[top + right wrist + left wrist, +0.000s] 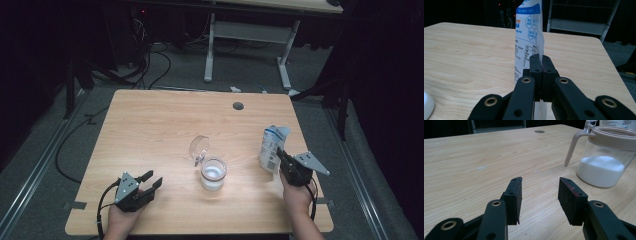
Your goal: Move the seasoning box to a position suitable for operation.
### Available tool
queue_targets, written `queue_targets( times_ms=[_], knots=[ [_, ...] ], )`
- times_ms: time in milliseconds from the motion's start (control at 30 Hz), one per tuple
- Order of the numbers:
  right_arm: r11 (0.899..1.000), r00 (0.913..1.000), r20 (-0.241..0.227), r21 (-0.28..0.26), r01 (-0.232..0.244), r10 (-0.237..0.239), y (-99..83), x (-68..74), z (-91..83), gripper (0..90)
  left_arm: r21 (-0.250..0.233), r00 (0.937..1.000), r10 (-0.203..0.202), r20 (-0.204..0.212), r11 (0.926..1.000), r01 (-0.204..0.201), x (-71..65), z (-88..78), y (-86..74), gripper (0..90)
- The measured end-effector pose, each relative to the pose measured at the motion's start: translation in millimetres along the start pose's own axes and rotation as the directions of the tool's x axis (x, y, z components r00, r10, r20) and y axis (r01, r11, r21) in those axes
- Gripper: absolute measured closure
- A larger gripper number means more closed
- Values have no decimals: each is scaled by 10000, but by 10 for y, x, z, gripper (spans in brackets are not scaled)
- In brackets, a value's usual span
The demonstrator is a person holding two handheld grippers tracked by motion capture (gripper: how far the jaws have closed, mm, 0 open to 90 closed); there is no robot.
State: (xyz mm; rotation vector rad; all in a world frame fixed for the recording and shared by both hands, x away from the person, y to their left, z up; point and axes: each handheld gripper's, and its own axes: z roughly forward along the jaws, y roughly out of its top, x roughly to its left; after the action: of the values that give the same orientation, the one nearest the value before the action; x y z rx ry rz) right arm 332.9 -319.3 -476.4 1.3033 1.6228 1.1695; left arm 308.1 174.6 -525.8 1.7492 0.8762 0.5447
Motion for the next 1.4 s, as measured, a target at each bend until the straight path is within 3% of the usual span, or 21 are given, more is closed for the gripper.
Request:
queue_targets(
  times_ms=[300,633,1167,1400],
  knots=[
    [10000,10000,-71,0,5,-5,-21,4,4,896,11,10000,5,30,10000,-5,-3,-6,2,546],
    [9999,9997,-189,33,125,-125,-156,58,-107,869,65,9999,25,137,10000,-25,-26,7,3,545],
    [9999,9997,-250,160,-60,64,-223,48,-147,821,83,9999,-2,167,10000,1,-39,13,0,544],
    [9997,9998,-203,242,-56,61,-233,54,-132,721,144,9998,-38,192,9999,36,-37,16,1,544]
  ],
)
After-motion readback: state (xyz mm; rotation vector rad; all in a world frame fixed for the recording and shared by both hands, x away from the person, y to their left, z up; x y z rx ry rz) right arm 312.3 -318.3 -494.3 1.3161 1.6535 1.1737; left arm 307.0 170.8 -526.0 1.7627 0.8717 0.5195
